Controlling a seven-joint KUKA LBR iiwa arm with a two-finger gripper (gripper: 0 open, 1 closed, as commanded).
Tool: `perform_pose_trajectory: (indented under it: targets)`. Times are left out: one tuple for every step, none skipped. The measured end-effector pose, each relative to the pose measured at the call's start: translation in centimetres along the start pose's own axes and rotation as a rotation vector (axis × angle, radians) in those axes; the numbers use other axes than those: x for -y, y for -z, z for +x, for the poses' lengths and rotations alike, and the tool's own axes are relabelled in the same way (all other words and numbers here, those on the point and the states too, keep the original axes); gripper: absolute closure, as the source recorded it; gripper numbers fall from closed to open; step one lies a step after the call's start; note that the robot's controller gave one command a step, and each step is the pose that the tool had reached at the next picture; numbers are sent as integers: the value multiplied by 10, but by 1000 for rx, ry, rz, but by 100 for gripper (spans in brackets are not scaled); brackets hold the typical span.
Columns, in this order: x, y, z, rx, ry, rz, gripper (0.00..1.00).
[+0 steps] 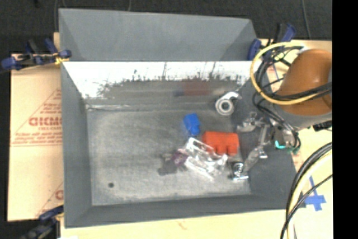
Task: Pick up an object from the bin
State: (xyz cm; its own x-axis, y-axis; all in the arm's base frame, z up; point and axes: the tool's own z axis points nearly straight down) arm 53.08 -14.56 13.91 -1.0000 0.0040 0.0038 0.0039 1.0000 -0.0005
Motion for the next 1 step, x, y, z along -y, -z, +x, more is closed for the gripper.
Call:
perform_pose_trajectory:
  targets:
    - [-6,-46,-29,18,-12,4,0]
